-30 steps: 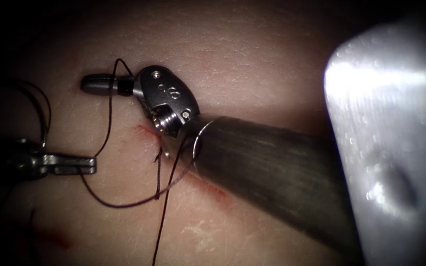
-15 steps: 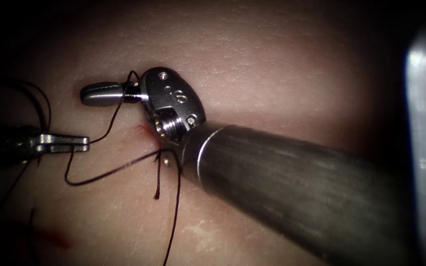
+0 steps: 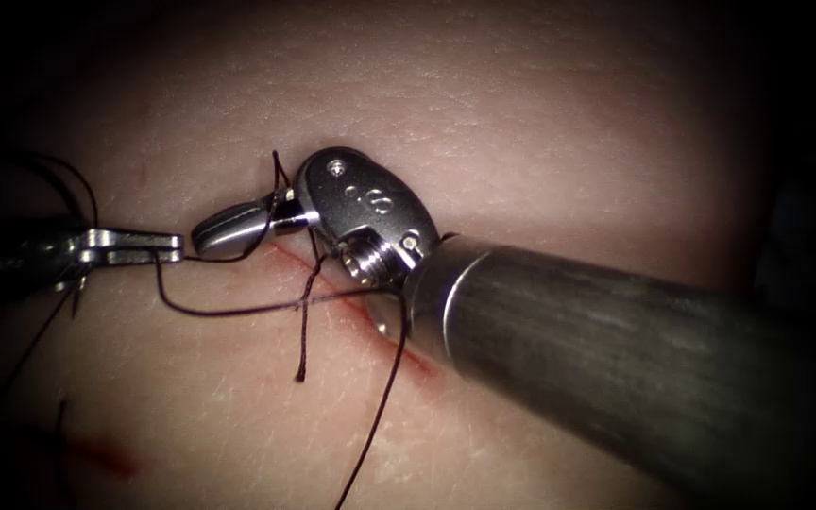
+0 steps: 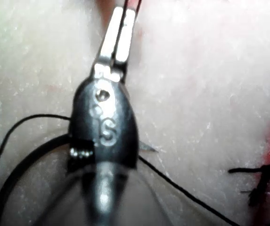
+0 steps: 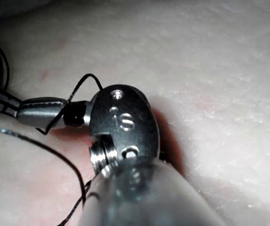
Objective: Wound Closure
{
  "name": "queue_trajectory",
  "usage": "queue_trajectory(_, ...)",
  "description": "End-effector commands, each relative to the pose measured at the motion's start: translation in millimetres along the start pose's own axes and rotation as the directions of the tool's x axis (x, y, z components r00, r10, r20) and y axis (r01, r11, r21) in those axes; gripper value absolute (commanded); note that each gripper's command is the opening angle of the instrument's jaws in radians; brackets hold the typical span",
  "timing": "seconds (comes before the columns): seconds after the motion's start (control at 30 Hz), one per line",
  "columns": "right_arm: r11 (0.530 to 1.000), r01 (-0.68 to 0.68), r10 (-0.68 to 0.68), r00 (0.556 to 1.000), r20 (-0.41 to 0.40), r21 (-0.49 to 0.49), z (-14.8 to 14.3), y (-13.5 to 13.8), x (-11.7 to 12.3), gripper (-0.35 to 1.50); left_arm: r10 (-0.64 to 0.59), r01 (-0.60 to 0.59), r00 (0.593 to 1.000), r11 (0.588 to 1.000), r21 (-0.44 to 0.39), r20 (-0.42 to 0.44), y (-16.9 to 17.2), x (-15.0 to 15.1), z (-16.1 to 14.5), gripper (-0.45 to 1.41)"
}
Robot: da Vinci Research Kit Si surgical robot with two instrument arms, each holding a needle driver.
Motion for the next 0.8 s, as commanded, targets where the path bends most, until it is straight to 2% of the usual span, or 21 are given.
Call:
queue_trajectory(0.03,1.000,0.001,-0.002,1.000,0.025,0.029,1.0,0.2,-1.0,-0.35,0.004,-0.004,1.000,1.000,-0.004,-0.006,0.5,-0.9,0.6,-0.45)
queue_trajectory(0.27,0.981,0.002,-0.039,0.982,0.184,0.195,2.9,-1.0,-1.9,-0.35,0.017,-0.017,1.000,1.000,-0.012,-0.021,0.2,-1.0,3.0,-0.45)
queue_trajectory(0.33,0.957,-0.013,-0.073,0.956,0.283,0.291,3.0,-1.1,-2.3,-0.35,0.023,-0.024,0.999,1.000,-0.020,-0.025,0.1,-1.1,3.9,-0.45)
queue_trajectory(0.4,0.943,-0.021,-0.093,0.941,0.325,0.331,2.7,-1.0,-2.5,-0.35,0.029,-0.030,0.999,0.999,-0.023,-0.025,0.2,-1.0,4.1,-0.45)
queue_trajectory(0.5,0.892,-0.050,-0.169,0.884,0.435,0.449,1.6,-1.0,-3.3,0.07,0.035,-0.036,0.999,0.999,-0.029,-0.027,0.4,-0.8,4.2,-0.45)
queue_trajectory(0.63,0.855,-0.077,-0.231,0.829,0.509,0.512,1.2,-1.4,-4.4,0.17,0.035,-0.036,0.999,0.999,-0.030,-0.027,0.6,-0.6,4.1,-0.45)
queue_trajectory(0.67,0.844,-0.077,-0.266,0.800,0.539,0.531,1.4,-1.6,-5.0,0.29,0.035,-0.036,0.999,0.999,-0.031,-0.027,0.6,-0.6,4.1,-0.45)
queue_trajectory(0.8,0.827,-0.070,-0.320,0.757,0.569,0.558,2.0,-2.0,-6.0,0.49,0.036,-0.037,0.999,0.999,-0.031,-0.027,0.7,-0.6,4.1,-0.45)
